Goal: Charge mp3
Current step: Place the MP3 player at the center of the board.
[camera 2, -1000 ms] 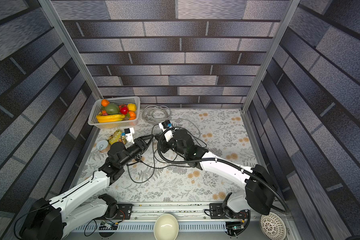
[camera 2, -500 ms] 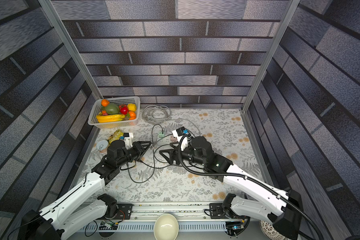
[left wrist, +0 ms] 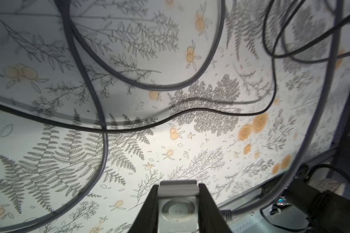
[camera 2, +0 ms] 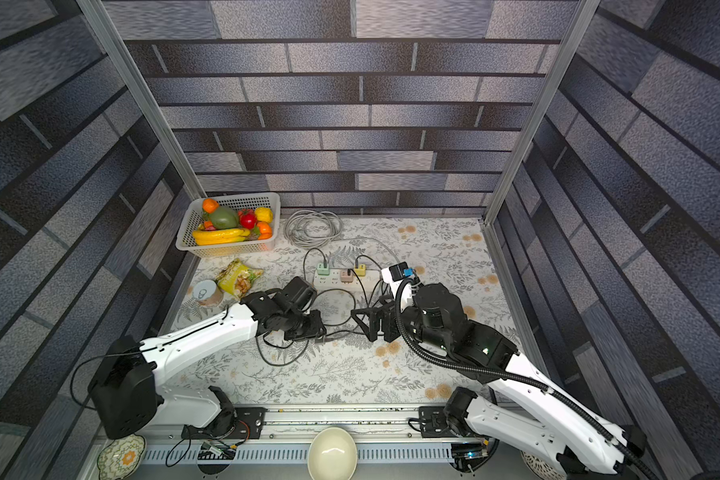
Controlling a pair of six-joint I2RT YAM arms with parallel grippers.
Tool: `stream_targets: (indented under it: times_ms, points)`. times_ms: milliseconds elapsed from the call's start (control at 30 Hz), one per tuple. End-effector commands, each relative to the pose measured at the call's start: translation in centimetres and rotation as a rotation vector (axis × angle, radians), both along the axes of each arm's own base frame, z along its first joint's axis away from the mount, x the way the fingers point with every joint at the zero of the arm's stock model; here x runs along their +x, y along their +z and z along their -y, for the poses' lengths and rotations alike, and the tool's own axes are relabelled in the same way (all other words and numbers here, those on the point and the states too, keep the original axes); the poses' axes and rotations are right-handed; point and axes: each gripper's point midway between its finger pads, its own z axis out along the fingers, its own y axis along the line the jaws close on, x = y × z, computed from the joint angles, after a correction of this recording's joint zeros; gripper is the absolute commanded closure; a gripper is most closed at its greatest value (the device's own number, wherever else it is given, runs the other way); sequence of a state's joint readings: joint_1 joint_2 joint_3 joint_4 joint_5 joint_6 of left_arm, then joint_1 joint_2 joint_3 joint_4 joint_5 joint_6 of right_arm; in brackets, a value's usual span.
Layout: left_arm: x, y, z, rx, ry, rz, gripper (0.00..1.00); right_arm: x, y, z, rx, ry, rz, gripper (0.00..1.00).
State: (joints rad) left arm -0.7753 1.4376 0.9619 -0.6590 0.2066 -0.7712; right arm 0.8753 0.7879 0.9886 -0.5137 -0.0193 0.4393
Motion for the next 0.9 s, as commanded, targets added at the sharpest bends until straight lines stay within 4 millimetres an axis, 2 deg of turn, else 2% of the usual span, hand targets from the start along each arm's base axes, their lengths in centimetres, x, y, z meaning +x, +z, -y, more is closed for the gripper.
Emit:
stream_targets:
  times_ms: [0, 133, 300, 533, 567, 633, 700, 867]
  points:
    - [-1.2, -1.1, -1.8, 0.186, -0.110, -0.034, 1.00, 1.1, -0.6, 2.2, -0.103, -0.083, 0.011, 0.01]
    - [-1.6, -2.2, -1.3, 0.234, -0.160, -0.068, 0.99, 1.7, -0.6, 2.3, -0.110, -0.095, 0.014, 0.01]
    - [-2.2, -3.7, -1.2, 0.306, -0.203, -0.101, 0.91, 2.3, -1.4, 2.8, -0.109, -0.125, 0.007, 0.01]
    - [-1.4, -4.9, -1.0, 0.314, -0.188, -0.079, 0.87, 2.9, -1.1, 3.6, -0.101, -0.163, 0.009, 0.01]
    - [-1.2, -4.9, -0.9, 0.310, -0.186, -0.072, 0.82, 2.9, -1.0, 3.5, -0.097, -0.163, 0.011, 0.01]
    - [-1.2, -4.9, -0.6, 0.297, -0.189, -0.064, 0.64, 3.1, -1.0, 3.7, -0.099, -0.168, 0.012, 0.00]
    - [-1.3, -4.9, 0.0, 0.251, -0.192, -0.070, 0.59, 3.2, -1.0, 3.8, -0.102, -0.175, 0.014, 0.01]
    - [-1.3, -3.9, 0.6, 0.201, -0.181, -0.060, 0.34, 3.4, -0.1, 4.6, -0.103, -0.199, 0.041, 0.00]
